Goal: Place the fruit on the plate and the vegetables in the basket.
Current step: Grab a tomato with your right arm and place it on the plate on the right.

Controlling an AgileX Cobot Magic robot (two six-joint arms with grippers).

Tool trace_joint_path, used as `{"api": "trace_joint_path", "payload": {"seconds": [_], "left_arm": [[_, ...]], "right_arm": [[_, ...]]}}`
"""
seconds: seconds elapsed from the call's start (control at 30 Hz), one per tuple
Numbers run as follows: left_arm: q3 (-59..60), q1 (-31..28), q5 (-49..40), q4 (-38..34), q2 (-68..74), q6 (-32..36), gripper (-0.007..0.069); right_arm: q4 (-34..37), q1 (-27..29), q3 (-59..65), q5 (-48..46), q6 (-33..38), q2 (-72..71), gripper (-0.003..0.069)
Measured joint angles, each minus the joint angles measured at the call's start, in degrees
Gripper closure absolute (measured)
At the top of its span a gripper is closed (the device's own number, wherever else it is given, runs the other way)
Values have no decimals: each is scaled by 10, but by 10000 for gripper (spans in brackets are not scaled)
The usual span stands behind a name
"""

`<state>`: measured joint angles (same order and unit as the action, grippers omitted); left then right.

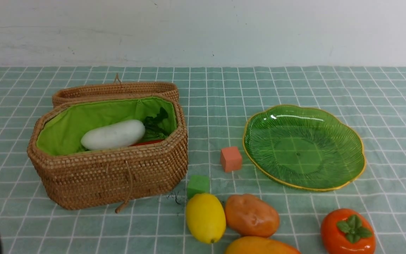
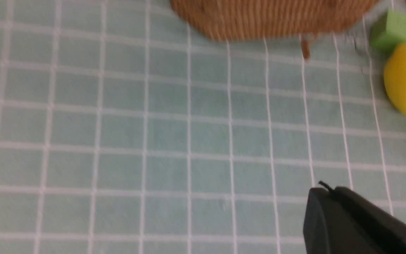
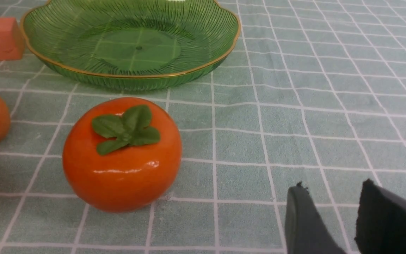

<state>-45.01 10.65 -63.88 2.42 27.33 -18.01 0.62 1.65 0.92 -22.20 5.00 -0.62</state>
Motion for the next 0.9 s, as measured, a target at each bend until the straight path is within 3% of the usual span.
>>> {"api": "trace_joint_path", "payload": {"seconds": [0.17, 0.2, 0.27, 0.47, 0.7, 0.9], "left_arm": [[56, 0, 162, 63, -103, 1, 638], [60, 0, 162, 63, -103, 1, 638], [128, 0, 257, 69, -169, 3, 638], [293, -21, 370, 70, -258, 32, 638], [451, -42, 392, 28, -279, 37, 638], [466, -71, 434, 22, -279, 37, 637]], "right_arm": [[0, 0, 0, 0, 0, 0, 417], [0, 0, 0, 0, 0, 0, 417], [0, 0, 0, 0, 0, 0, 417], [0, 0, 0, 0, 0, 0, 417], [0, 0, 0, -1, 0, 0, 417], [0, 0, 0, -1, 0, 0, 417]]}}
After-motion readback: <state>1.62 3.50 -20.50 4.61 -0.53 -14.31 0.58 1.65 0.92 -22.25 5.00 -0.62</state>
